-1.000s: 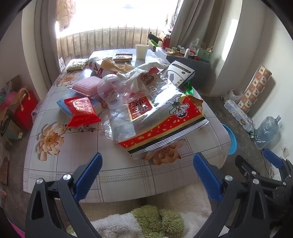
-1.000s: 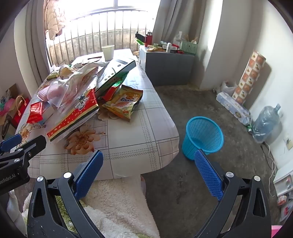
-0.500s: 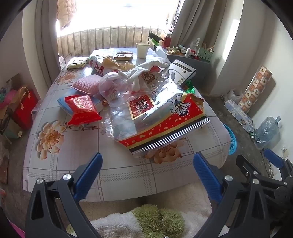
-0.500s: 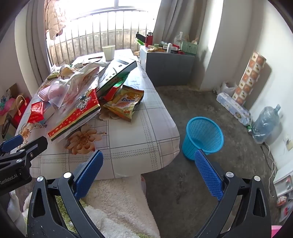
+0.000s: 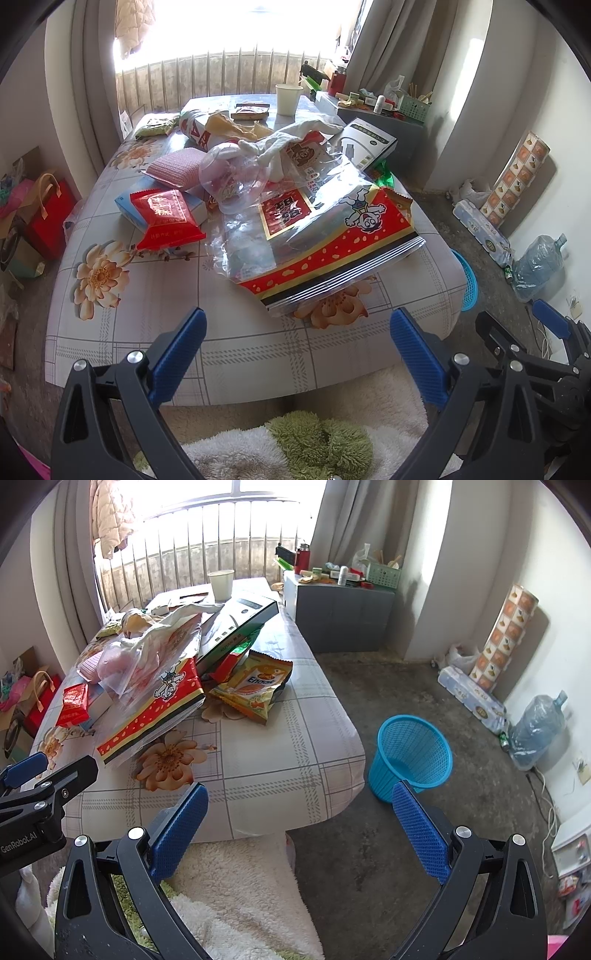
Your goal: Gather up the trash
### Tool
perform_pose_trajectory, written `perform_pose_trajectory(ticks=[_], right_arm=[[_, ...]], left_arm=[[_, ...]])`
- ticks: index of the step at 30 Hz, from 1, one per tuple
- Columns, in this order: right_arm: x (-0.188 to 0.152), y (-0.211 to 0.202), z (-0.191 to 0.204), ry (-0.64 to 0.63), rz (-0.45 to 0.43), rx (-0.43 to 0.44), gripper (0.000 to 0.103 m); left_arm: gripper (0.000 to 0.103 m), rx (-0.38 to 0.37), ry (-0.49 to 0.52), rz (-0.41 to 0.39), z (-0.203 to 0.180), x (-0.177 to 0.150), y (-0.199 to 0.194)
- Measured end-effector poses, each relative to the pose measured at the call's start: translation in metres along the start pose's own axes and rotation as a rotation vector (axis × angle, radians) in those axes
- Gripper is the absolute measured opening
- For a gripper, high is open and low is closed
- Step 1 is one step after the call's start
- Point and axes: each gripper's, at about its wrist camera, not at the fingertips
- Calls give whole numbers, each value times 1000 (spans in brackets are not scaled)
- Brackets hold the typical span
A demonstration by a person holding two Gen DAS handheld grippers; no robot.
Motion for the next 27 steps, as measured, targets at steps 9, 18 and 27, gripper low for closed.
perform_pose_trajectory(ticks=[9, 18, 27], right_arm=[[0, 0, -1, 1, 0, 0, 95], [0, 0, -1, 1, 2, 2, 95], [0, 1, 0, 2, 3, 3, 95]], left_arm=[[97, -1, -2, 1, 1, 4, 3], [97, 0, -1, 2, 1, 4, 3], [97, 0, -1, 3, 4, 2, 5]])
Point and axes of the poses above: each gripper's, at about its wrist camera, not at the fingertips, and y roughly the way its jaws point, z to its left, x to its top, and after that the axes turned 9 degrees about y, right-handed
